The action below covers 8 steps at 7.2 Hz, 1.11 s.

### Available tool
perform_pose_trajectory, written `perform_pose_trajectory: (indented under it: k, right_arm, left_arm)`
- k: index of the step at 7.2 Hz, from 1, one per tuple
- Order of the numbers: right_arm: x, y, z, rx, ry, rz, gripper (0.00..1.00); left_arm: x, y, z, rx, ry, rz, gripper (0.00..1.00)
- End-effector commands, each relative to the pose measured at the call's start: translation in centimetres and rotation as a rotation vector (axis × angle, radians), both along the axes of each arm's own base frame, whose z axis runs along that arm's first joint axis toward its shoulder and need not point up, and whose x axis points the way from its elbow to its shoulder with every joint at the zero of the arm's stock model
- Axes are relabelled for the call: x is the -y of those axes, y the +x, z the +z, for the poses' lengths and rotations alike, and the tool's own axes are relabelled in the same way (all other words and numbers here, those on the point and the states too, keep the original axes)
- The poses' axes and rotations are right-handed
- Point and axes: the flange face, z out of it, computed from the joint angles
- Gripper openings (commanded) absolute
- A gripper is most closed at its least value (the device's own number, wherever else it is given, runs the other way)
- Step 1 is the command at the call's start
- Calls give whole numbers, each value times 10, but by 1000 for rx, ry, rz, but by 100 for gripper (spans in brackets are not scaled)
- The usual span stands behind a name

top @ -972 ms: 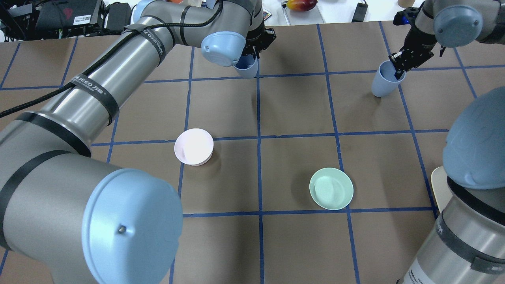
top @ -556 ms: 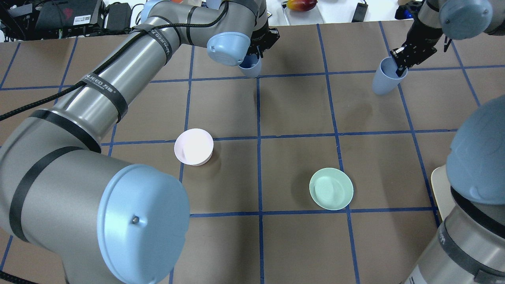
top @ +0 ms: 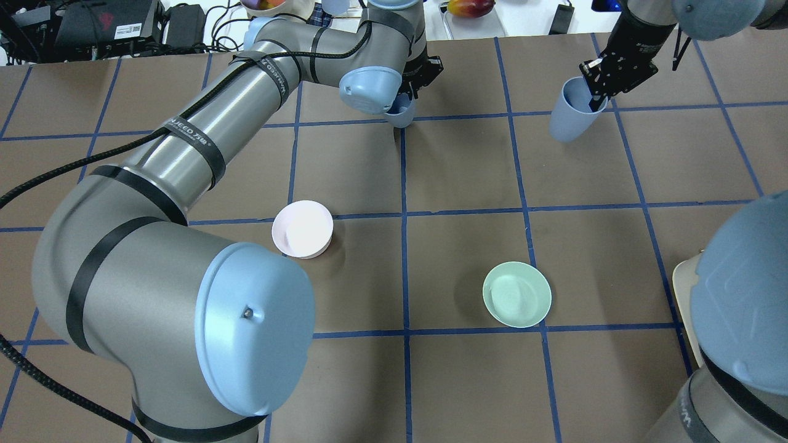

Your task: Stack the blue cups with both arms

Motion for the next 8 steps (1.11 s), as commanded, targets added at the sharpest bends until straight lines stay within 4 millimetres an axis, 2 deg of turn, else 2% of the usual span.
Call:
perform_pose_trajectory:
  k: [1,2,3,4,5,6,7,8]
  right_arm:
    - [0,4,0,-1,-2,-4,0]
    - [0,4,-1,1,-1,-4,0]
    - [0,4,1,1,-4,-4,0]
    - [0,4,1,1,-4,-4,0]
    - [1,5,4,0,-8,-2,0]
    - [2,9,7,-4,-13,-25,0]
    - [4,34,16,-12,-24,-69,0]
    - [7,66,32,-20,-49,-107,0]
  left_arm:
    - [1,-1,-5,-1,3,1,99]
    - [1,-1,-5,0,3,-2,100]
    - [1,2,7,-4,-12,-8,100]
    - [3,14,30,-2,-39,-35,100]
    - [4,29,68,-27,-54,-24,100]
    - [-9,42,101,-38,-4,-57,100]
    - [-27,79,137,-6,90,-59,100]
    - [-46,126,181,18,150,-90,100]
